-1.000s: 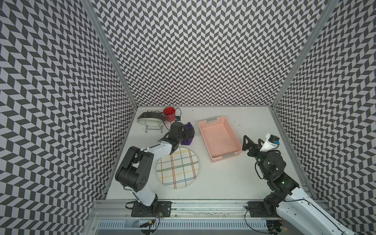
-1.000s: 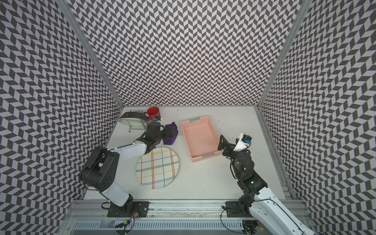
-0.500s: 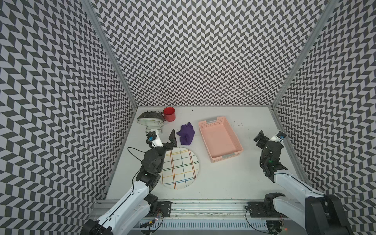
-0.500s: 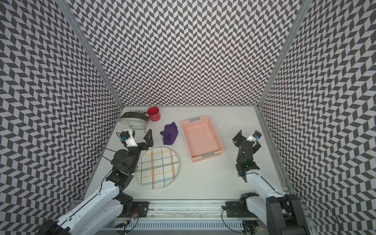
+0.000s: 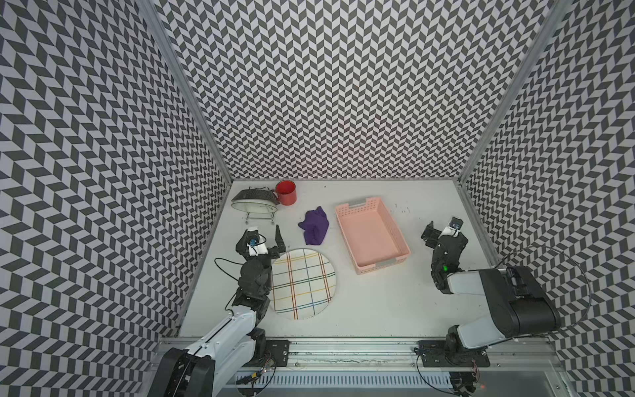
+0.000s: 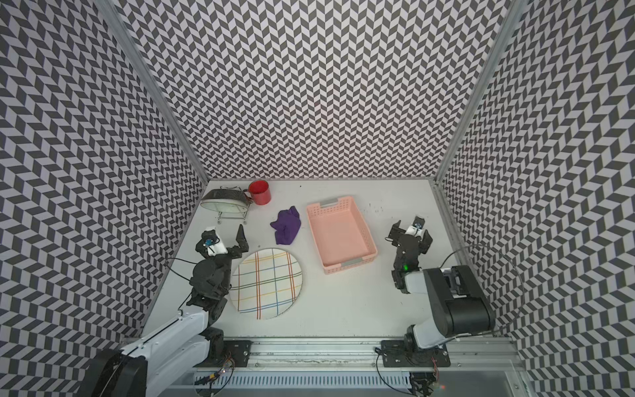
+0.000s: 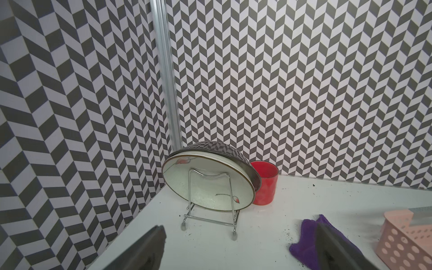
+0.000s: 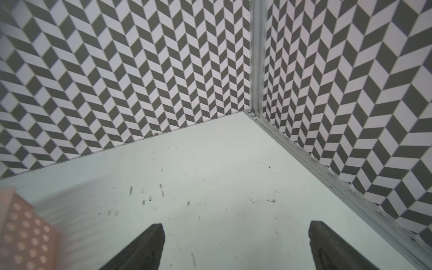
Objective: Wipe the wet plate dry
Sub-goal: Reset both arms
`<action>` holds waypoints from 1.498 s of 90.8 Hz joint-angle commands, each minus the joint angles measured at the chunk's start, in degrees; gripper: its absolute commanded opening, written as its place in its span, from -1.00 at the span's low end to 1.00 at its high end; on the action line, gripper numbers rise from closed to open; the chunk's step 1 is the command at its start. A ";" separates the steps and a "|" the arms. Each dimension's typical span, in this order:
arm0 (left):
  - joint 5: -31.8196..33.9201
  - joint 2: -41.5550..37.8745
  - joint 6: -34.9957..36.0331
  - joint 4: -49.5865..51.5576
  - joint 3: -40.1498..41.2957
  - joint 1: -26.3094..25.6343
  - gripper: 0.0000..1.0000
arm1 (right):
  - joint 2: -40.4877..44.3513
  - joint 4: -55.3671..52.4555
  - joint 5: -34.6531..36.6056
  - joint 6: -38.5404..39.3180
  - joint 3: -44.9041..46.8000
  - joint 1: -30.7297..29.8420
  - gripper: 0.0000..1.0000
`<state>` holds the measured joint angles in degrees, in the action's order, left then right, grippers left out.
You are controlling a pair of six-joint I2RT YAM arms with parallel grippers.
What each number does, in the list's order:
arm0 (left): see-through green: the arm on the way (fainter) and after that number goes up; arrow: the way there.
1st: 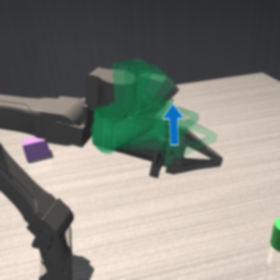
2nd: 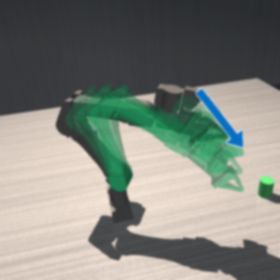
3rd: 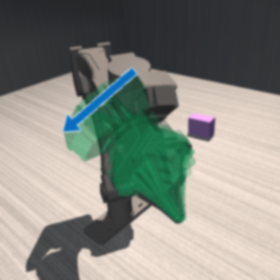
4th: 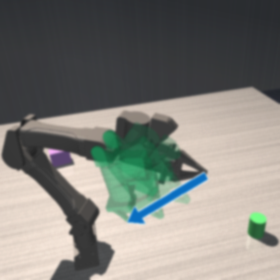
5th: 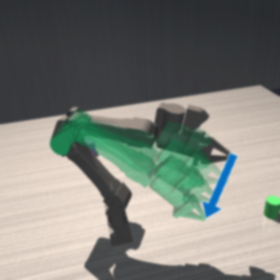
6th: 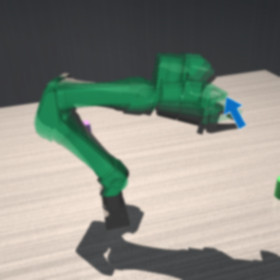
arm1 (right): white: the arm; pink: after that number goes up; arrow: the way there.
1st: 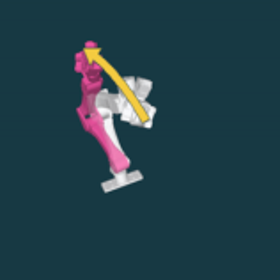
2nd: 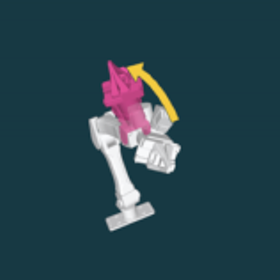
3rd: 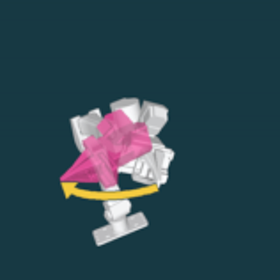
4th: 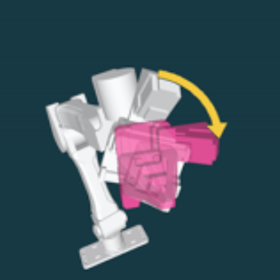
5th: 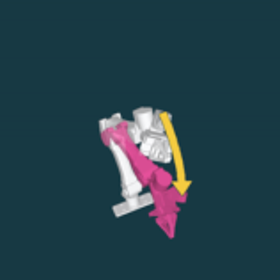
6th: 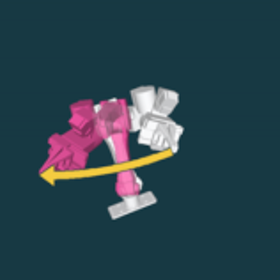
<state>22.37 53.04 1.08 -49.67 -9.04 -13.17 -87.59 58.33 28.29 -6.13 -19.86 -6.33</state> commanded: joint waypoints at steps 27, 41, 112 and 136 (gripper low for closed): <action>-6.29 0.78 -2.65 -1.02 1.72 7.25 1.00 | -0.11 13.57 -14.36 3.48 5.73 2.72 0.99; -9.75 6.70 -4.60 -2.79 0.15 10.67 1.00 | -2.43 22.95 -14.04 4.31 9.17 2.55 0.99; -20.02 36.05 -3.68 -22.85 -5.73 15.21 1.00 | -2.41 21.99 -13.62 4.16 8.70 2.46 0.99; -19.90 36.66 -3.55 -26.26 -4.08 15.11 1.00 | -2.32 22.00 -13.57 4.19 8.78 2.47 0.99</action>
<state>3.22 89.49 -3.20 -72.01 -13.34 2.00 -89.34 76.77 14.94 -2.48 -11.66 -3.92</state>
